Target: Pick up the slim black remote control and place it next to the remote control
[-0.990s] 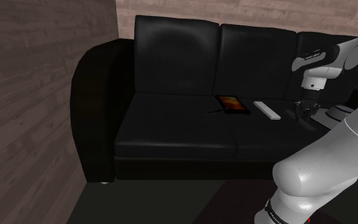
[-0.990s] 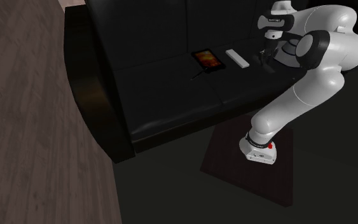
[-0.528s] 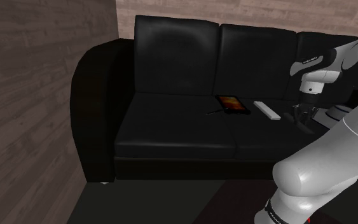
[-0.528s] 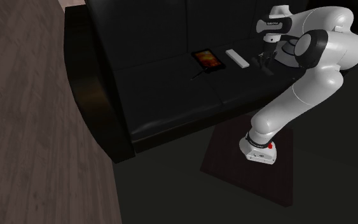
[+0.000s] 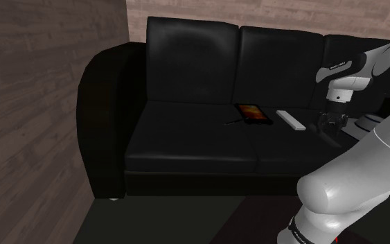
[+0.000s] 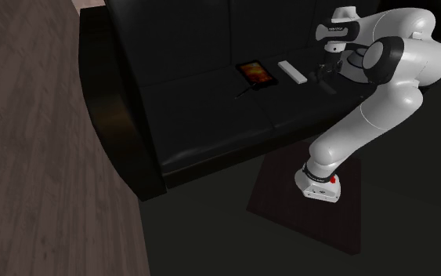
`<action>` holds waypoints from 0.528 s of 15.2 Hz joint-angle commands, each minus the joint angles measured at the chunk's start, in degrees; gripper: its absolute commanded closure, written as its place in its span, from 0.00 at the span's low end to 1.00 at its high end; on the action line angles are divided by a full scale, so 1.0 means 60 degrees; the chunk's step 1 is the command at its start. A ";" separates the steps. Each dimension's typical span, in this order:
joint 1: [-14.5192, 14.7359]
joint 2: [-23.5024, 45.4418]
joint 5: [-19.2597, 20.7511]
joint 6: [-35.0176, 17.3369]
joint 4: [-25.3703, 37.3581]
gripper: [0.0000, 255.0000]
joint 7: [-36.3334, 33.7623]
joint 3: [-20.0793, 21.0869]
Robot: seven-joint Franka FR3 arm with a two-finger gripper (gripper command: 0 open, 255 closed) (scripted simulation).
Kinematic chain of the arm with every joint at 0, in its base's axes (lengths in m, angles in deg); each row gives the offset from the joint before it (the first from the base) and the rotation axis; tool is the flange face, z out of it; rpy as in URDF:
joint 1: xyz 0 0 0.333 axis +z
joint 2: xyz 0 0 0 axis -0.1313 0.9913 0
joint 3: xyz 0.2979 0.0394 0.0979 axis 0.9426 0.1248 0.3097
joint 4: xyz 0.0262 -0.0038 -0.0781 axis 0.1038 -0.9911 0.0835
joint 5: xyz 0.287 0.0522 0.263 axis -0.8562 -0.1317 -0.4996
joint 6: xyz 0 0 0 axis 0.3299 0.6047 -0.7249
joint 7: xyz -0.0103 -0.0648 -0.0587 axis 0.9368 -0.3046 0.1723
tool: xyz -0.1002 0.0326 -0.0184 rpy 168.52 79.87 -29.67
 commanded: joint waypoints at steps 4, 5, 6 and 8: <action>0.0054 0.0025 -0.0080 0.0630 0.0648 0.00 0.0038 0.0074; 0.0082 0.0061 -0.0126 0.0941 0.0990 0.00 0.0066 0.0103; 0.0104 0.0101 -0.0167 0.1185 0.1268 0.00 0.0093 0.0122; 0.0104 0.0099 -0.0166 0.1185 0.1266 0.00 0.0092 0.0123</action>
